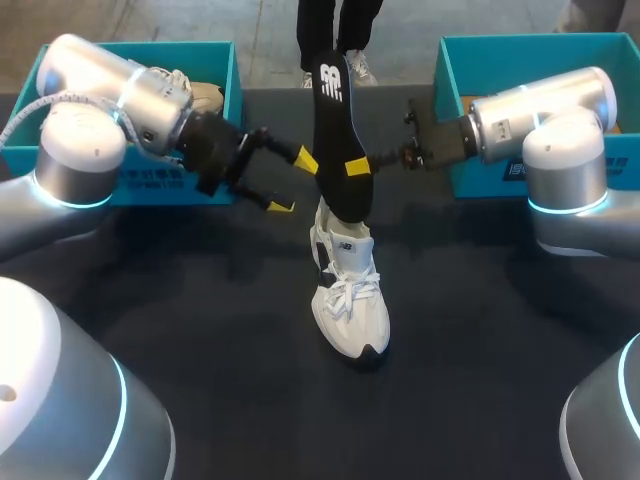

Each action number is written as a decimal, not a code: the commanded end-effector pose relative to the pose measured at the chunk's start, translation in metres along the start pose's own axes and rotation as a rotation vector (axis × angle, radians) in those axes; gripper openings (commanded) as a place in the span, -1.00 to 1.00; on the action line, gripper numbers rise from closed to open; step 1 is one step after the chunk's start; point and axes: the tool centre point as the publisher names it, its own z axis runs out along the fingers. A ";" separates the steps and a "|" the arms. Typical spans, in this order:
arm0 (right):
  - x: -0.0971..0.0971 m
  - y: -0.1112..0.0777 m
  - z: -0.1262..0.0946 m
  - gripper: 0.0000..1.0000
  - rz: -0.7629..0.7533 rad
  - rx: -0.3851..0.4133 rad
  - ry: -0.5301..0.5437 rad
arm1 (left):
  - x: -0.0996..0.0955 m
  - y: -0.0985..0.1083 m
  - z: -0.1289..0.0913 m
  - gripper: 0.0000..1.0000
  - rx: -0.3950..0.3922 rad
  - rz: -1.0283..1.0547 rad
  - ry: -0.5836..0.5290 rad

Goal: Take the shoe out of the shoebox, open the shoe tongue, remove and reinsert the insole, then place the shoe into the shoebox

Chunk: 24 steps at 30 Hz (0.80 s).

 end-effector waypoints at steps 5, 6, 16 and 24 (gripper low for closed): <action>-0.005 -0.002 0.002 -1.00 0.003 0.012 -0.002 | 0.000 0.013 0.003 1.00 0.034 0.015 0.014; -0.006 -0.002 0.002 -1.00 0.004 0.014 -0.003 | -0.001 0.014 0.003 1.00 0.037 0.019 0.016; -0.006 -0.010 0.002 -1.00 0.013 0.022 -0.007 | -0.005 0.011 0.003 1.00 0.033 0.028 0.011; -0.006 -0.007 0.004 -1.00 0.011 0.023 -0.004 | -0.005 0.006 0.000 1.00 0.024 0.030 0.008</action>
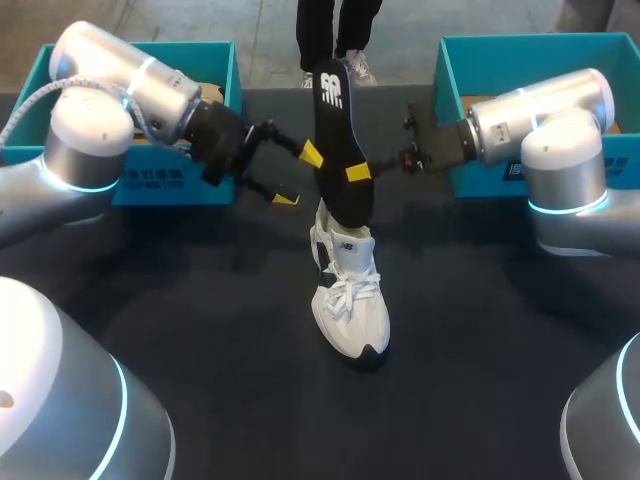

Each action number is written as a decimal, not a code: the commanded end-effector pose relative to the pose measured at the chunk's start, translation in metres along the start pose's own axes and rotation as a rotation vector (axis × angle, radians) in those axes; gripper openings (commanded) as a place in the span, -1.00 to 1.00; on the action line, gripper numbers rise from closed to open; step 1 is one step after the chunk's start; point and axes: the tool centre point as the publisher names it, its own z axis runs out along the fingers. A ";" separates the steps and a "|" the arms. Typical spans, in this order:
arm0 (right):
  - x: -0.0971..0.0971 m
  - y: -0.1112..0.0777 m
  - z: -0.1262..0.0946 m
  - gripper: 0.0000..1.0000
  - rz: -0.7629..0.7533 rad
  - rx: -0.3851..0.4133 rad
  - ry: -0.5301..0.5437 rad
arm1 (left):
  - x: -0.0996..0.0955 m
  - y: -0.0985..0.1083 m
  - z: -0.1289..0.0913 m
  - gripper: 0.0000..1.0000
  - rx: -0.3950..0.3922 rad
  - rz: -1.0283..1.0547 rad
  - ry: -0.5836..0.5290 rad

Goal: Take the shoe out of the shoebox, open the shoe tongue, remove and reinsert the insole, then place the shoe into the shoebox

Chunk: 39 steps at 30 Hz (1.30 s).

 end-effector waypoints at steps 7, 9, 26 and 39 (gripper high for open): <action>0.000 0.012 0.001 -1.00 -0.021 0.002 -0.002 | 0.002 -0.007 -0.002 1.00 -0.013 -0.002 -0.005; 0.000 0.012 0.001 -1.00 -0.023 0.001 -0.002 | 0.002 -0.007 -0.002 1.00 -0.010 -0.001 -0.005; 0.002 0.002 0.000 -1.00 0.000 -0.005 -0.011 | 0.003 -0.007 -0.003 1.00 -0.005 0.000 -0.003; 0.001 0.007 -0.001 -1.00 -0.006 -0.005 -0.020 | 0.002 -0.007 -0.006 1.00 0.001 0.010 0.001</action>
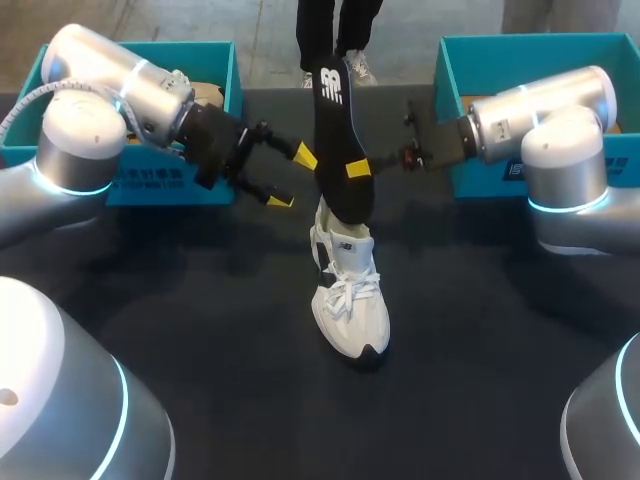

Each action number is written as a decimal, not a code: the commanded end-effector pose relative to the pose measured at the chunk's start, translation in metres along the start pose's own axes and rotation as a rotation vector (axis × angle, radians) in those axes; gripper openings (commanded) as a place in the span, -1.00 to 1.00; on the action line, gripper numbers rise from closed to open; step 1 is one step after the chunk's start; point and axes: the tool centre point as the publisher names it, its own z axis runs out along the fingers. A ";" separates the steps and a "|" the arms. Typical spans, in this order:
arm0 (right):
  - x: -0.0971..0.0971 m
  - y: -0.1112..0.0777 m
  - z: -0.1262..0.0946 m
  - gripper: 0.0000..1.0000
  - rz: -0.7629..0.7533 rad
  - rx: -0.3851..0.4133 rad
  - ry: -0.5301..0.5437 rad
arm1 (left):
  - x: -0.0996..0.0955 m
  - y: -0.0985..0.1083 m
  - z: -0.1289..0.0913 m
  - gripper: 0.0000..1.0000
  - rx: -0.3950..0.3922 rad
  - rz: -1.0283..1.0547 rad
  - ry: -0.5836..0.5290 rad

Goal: Take the shoe out of the shoebox, open the shoe tongue, remove and reinsert the insole, then place the shoe into the shoebox

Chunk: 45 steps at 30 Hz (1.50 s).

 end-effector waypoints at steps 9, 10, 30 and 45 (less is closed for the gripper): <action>-0.001 0.008 0.010 -1.00 -0.007 -0.003 0.001 | 0.000 -0.002 -0.006 1.00 0.008 0.011 0.005; -0.001 0.009 0.011 -1.00 -0.008 -0.002 0.001 | 0.001 -0.002 -0.007 1.00 0.007 0.013 0.005; 0.000 -0.001 0.022 -1.00 -0.047 -0.009 0.007 | 0.005 -0.010 -0.017 1.00 -0.026 0.004 0.011; 0.001 -0.017 0.023 -1.00 -0.074 -0.003 -0.002 | 0.005 -0.009 -0.013 1.00 -0.027 0.000 0.011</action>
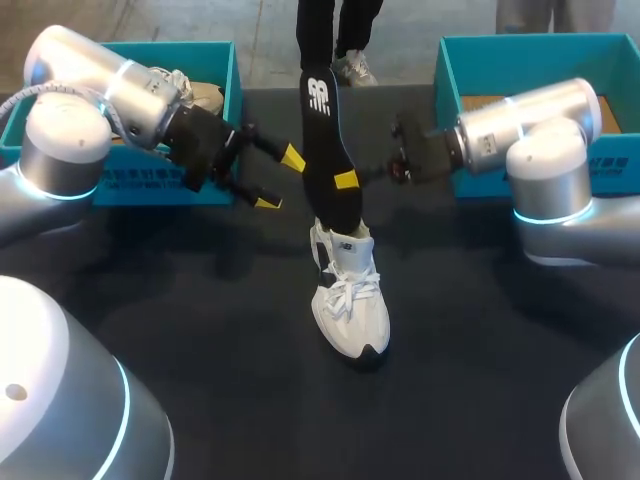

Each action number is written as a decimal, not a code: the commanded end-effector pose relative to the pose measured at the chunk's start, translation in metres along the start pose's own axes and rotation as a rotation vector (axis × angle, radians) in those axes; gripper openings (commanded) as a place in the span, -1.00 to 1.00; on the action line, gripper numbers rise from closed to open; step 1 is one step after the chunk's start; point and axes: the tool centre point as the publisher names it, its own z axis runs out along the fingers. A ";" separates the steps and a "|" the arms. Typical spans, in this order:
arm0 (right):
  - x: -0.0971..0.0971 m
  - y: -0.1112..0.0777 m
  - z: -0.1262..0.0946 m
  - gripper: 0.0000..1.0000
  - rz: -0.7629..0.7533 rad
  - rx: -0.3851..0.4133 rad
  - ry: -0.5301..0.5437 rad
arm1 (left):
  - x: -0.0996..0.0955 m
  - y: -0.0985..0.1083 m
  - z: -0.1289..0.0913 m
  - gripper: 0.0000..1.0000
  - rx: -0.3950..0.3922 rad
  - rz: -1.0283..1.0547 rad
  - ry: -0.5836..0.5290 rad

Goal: Take the shoe out of the shoebox, open the shoe tongue, remove and reinsert the insole, then place the shoe into the shoebox

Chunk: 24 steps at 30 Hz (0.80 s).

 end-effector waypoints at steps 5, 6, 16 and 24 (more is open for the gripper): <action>0.003 -0.010 0.002 -1.00 -0.012 -0.001 -0.011 | -0.001 0.001 0.002 1.00 -0.003 0.005 -0.001; 0.004 -0.011 0.002 -1.00 -0.012 0.000 -0.011 | -0.002 0.001 0.002 1.00 -0.003 0.005 -0.001; 0.004 -0.018 0.006 -1.00 0.001 0.000 -0.009 | -0.002 0.001 0.002 1.00 -0.001 0.000 -0.001; 0.006 -0.026 0.005 -1.00 0.009 0.002 -0.017 | -0.003 0.002 0.002 1.00 0.002 0.004 -0.002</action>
